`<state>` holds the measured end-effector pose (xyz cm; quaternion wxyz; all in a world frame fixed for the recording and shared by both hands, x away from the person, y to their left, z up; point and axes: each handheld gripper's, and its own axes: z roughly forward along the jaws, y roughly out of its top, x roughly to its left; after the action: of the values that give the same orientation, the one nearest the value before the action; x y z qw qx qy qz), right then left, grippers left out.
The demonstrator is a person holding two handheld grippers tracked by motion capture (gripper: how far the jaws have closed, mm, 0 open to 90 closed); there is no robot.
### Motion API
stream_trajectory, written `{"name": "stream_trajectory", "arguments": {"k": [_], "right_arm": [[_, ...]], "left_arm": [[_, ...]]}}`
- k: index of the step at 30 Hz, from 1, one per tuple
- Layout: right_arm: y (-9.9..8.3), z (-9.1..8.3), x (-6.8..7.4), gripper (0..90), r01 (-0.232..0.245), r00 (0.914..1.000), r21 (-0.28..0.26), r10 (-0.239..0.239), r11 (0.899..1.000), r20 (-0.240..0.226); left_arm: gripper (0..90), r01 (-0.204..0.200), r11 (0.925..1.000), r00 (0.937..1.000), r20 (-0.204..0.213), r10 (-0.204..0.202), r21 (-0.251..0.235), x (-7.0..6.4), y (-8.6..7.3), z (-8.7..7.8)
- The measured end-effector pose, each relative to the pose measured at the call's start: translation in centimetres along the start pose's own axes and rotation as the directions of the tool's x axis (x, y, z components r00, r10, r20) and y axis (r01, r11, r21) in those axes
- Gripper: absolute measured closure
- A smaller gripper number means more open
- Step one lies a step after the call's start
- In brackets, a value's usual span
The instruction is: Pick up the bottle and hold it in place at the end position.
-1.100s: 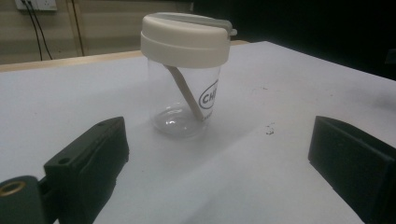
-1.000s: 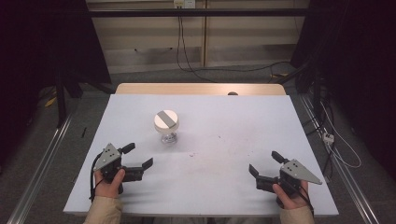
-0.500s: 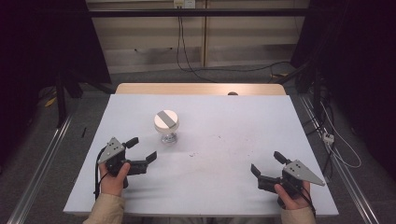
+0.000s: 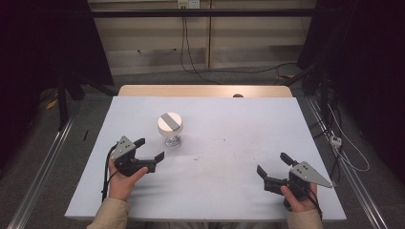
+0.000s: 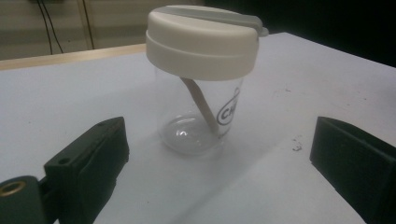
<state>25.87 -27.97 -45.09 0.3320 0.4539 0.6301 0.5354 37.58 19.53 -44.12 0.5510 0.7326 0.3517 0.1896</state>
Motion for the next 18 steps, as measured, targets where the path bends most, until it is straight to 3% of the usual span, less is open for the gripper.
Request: {"name": "stream_trajectory", "arguments": {"k": [2,9,18], "right_arm": [[0.1,0.0,0.1,2.7,0.003,1.0,-0.004,-0.003,1.0,0.001],[0.1,0.2,0.3,2.8,0.007,0.9999,0.0,-0.007,1.0,-0.011],[0.1,0.2,0.2,2.8,0.009,0.9999,-0.007,-0.009,1.0,-0.008]], "left_arm": [[4.2,0.011,0.9999,0.9999,0.008,-0.011,-0.002,0.0,0.0,0.3],[5.3,-0.016,0.9998,0.9994,0.031,0.015,0.013,-0.1,0.5,2.1],[5.6,-0.016,0.9999,0.9998,0.012,0.016,0.004,0.3,1.1,4.2]]}}
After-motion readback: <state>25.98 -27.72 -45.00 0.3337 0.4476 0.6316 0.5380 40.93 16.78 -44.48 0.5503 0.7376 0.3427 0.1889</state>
